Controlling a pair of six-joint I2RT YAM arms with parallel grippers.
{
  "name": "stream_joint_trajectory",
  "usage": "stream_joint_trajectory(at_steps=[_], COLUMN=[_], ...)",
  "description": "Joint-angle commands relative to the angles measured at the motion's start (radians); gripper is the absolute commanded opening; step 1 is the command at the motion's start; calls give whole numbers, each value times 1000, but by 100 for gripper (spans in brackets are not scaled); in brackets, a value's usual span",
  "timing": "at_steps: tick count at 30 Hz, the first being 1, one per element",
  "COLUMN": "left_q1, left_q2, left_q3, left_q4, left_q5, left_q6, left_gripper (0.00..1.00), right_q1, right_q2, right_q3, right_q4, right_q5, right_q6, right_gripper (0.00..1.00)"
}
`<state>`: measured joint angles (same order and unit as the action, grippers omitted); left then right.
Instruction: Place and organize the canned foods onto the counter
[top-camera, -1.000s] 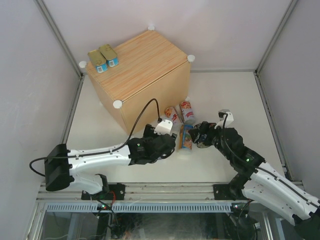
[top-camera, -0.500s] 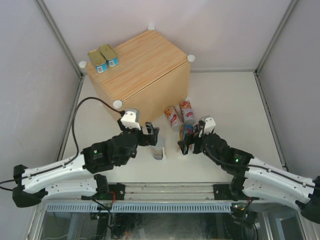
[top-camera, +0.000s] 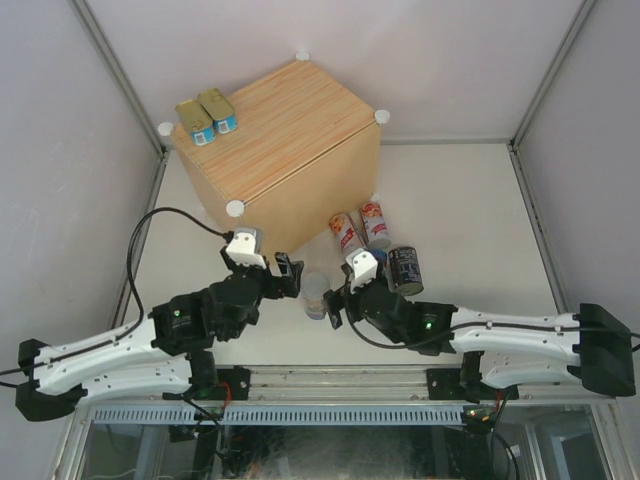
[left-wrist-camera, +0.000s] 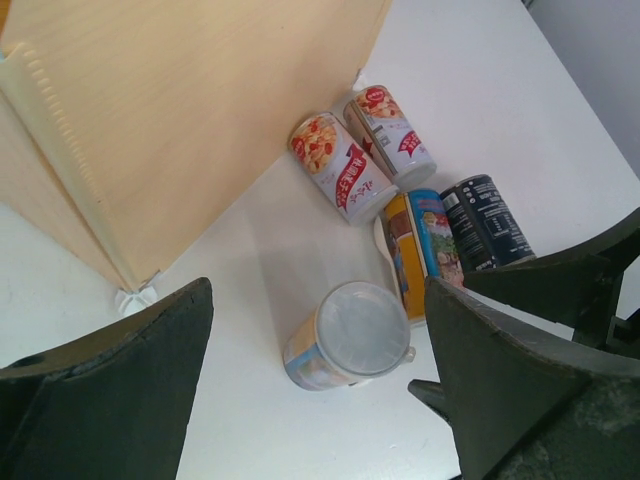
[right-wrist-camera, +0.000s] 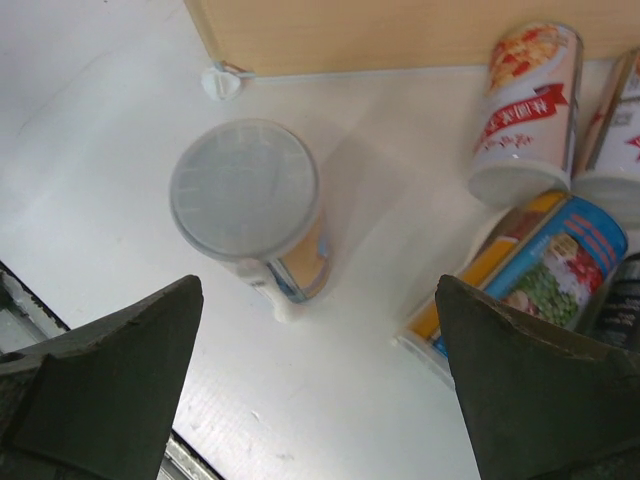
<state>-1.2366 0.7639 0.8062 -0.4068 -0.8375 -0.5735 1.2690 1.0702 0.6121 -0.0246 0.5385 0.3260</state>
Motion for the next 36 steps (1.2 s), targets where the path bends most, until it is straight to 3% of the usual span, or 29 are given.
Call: stream_joint_trajectory(at_steps=[1, 25, 32, 36], left_q1=[-5, -6, -6, -6], left_q2=[-46, -127, -137, -147], left_q3=[-31, -111, -113, -119], left_q4=[-10, -51, -60, -67], left_q5=[-41, -40, -41, -41], left_q6=[-26, -94, -93, -123], left_gripper=[89, 89, 89, 89], right_q1=[34, -43, -61, -62], right_q2=[65, 289, 345, 357], right_q3=[81, 147, 154, 153], right_q4=[112, 278, 296, 297], right_q5=[34, -138, -171, -174], right_q6=[-59, -84, -70, -67], right_gripper=[99, 96, 91, 82])
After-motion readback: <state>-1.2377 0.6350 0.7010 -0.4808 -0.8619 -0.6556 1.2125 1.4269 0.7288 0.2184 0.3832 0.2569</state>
